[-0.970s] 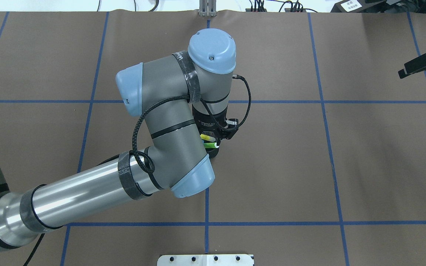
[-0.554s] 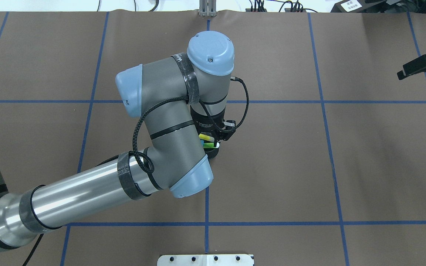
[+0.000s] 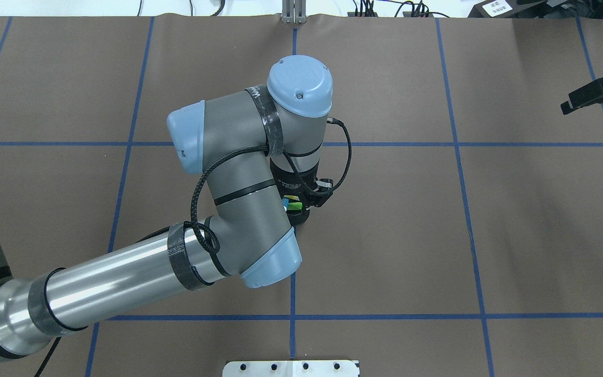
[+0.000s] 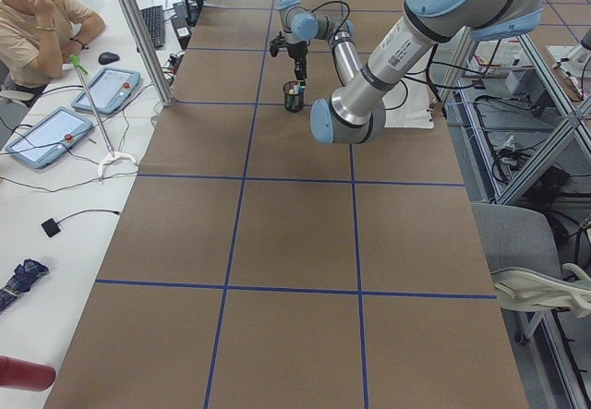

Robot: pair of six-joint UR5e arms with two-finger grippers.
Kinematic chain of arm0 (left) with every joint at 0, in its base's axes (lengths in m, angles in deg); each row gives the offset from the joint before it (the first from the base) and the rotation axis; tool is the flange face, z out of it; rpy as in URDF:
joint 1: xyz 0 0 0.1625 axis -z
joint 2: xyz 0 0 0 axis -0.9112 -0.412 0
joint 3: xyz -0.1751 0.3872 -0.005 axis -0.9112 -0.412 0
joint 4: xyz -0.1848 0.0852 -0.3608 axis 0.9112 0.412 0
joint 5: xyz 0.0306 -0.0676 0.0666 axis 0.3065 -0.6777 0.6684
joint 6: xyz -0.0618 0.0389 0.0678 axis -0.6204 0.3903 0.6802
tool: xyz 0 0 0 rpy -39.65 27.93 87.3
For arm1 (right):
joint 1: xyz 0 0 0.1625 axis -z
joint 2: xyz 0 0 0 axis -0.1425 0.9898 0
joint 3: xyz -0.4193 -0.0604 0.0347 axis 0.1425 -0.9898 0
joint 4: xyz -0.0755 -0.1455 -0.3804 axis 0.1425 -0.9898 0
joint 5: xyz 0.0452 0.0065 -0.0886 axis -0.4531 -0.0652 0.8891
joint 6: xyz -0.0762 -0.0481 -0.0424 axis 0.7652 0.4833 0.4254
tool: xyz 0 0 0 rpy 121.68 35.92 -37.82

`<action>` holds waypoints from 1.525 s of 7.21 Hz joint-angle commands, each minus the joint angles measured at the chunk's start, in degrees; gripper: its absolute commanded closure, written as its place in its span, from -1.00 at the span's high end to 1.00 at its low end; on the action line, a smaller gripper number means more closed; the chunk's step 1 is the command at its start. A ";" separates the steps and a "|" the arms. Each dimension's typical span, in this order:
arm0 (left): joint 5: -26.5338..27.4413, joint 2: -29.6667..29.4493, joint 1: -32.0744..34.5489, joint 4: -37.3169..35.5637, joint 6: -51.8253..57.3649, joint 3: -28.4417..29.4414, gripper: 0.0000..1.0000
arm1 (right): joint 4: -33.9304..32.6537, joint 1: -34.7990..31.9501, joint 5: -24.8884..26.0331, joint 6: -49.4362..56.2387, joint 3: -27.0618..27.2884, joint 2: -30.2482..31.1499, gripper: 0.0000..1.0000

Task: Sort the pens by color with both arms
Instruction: 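Lower the left gripper over the cup, aligning with the blue pen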

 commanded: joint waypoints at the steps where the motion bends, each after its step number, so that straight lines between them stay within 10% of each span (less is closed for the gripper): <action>1: 0.00 0.13 -0.08 -0.01 -0.10 0.21 0.12 | 0.00 0.09 0.00 0.00 -0.13 0.00 1.00; 11: -0.18 1.19 0.45 -0.10 -0.81 0.03 -0.15 | 0.18 0.26 0.09 0.00 -0.22 -0.09 1.00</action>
